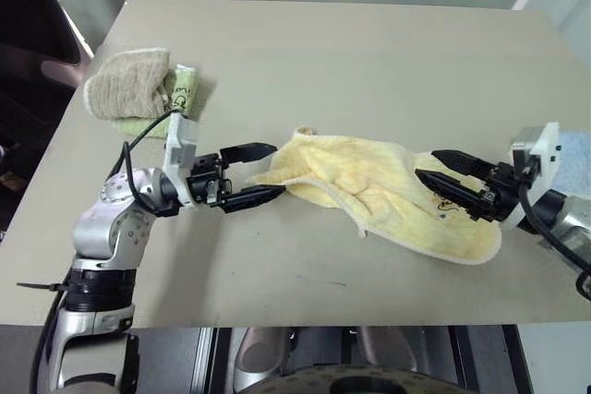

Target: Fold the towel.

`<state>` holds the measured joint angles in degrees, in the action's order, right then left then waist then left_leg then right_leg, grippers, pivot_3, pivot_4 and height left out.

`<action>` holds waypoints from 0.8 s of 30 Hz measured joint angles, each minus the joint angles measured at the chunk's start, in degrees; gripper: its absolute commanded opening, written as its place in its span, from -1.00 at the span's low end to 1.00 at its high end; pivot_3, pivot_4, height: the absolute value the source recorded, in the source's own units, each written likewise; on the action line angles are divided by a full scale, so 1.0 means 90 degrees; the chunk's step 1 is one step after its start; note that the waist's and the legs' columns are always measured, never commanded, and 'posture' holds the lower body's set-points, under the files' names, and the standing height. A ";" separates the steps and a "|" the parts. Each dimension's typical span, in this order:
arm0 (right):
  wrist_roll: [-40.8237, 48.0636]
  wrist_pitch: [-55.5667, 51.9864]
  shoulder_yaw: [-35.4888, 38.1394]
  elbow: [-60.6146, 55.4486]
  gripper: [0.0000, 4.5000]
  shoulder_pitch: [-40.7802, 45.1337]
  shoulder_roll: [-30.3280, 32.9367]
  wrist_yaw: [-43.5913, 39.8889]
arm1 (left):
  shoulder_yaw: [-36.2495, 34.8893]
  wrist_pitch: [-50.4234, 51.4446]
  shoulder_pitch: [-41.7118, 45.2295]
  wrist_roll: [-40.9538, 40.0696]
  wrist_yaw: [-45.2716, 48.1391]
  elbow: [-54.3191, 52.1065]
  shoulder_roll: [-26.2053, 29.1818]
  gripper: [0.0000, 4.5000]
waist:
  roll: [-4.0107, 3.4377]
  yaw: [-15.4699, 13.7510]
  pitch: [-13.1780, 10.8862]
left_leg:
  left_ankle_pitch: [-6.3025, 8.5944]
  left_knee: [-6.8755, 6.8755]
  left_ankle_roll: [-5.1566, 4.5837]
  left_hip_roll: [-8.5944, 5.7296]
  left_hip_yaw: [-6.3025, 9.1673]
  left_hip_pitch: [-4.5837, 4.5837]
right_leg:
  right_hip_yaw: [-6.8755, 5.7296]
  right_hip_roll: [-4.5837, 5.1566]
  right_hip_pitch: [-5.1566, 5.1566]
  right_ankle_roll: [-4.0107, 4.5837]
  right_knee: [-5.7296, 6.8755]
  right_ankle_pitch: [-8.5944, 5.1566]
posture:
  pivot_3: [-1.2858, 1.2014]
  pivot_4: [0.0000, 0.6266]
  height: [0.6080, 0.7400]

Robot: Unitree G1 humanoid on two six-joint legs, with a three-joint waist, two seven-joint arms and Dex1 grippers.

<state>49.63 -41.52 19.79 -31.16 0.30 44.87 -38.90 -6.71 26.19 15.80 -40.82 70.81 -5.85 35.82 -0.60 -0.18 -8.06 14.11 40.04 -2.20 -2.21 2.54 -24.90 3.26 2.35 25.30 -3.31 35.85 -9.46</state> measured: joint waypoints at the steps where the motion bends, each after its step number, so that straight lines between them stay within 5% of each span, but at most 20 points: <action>1: -0.0003 0.0000 -0.0006 0.0004 0.20 0.0002 0.0000 -0.0001 | 0.0000 0.0000 -0.0002 0.0000 0.0000 0.0000 0.0000 1.00 | 0.0000 -0.0001 0.0000 | 0.0000 0.0000 0.0000 0.0000 0.0001 0.0000 | 0.0000 0.0000 0.0000 0.0000 0.0000 0.0000 | 0.03 -0.52 0.89; 24: -0.0332 -0.0098 -0.0074 0.0818 0.20 0.0308 0.0081 0.0033 | 0.0110 0.0150 -0.0281 -0.0066 -0.0009 -0.0597 0.0236 1.00 | 0.0000 0.0000 0.0000 | 0.0021 -0.0002 0.0031 0.0002 0.0002 0.0000 | 0.0000 0.0001 0.0003 0.0014 0.0005 0.0002 | 0.03 -0.52 0.89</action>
<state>46.64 -42.39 19.13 -23.79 3.07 45.60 -38.60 -5.72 27.53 13.27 -41.42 70.73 -11.22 37.94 -0.60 -0.18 -8.06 14.30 40.03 -1.92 -2.20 2.56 -24.90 3.26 2.35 25.33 -3.18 35.89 -9.44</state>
